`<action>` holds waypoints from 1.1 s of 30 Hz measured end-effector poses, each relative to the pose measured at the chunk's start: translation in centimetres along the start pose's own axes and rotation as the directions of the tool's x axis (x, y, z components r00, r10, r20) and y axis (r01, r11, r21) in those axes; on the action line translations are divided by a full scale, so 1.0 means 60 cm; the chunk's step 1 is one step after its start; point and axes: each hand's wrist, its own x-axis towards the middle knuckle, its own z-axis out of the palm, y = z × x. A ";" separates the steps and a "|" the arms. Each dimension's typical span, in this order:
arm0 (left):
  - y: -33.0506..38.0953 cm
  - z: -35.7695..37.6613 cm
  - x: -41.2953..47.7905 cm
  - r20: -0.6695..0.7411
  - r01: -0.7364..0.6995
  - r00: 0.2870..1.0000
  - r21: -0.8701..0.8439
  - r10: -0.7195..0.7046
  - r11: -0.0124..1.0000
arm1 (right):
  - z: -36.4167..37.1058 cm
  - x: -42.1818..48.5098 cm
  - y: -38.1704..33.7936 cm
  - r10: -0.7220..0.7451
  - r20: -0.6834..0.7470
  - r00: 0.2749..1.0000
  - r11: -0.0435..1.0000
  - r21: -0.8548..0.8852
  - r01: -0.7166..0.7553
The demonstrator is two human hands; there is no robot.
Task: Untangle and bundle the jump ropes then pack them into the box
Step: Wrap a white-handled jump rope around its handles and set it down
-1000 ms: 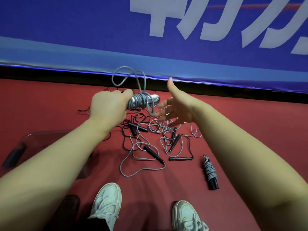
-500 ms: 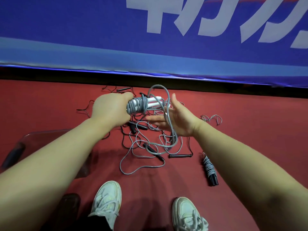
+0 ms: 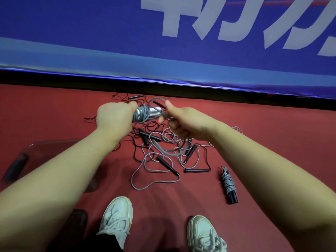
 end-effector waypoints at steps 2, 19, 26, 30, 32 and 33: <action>0.001 -0.004 -0.003 0.076 0.083 0.994 -0.062 -0.079 0.995 | 0.021 -0.019 -0.022 -0.189 -0.074 0.979 0.803 -0.585 0.111; 0.003 -0.030 -0.014 0.354 0.389 0.862 -0.921 0.363 -0.025 | -0.040 0.039 0.101 -0.094 -0.009 0.996 0.995 0.018 0.094; 0.054 -0.071 -0.037 0.543 -0.262 0.580 -0.582 0.607 0.770 | -0.061 0.009 0.057 0.097 0.112 0.989 0.642 -0.766 0.024; 0.100 -0.047 -0.040 0.541 -0.262 0.764 -0.236 0.351 0.936 | -0.027 0.019 0.018 0.129 -0.042 0.991 0.399 -0.913 -0.091; 0.089 -0.039 -0.029 0.513 -0.087 0.830 -0.266 0.218 0.960 | -0.009 0.019 -0.002 0.092 -0.114 0.989 0.410 -0.901 -0.142; 0.079 -0.035 -0.022 0.502 0.001 0.848 -0.316 0.167 0.949 | -0.006 0.020 -0.005 0.068 -0.128 0.989 0.443 -0.885 -0.145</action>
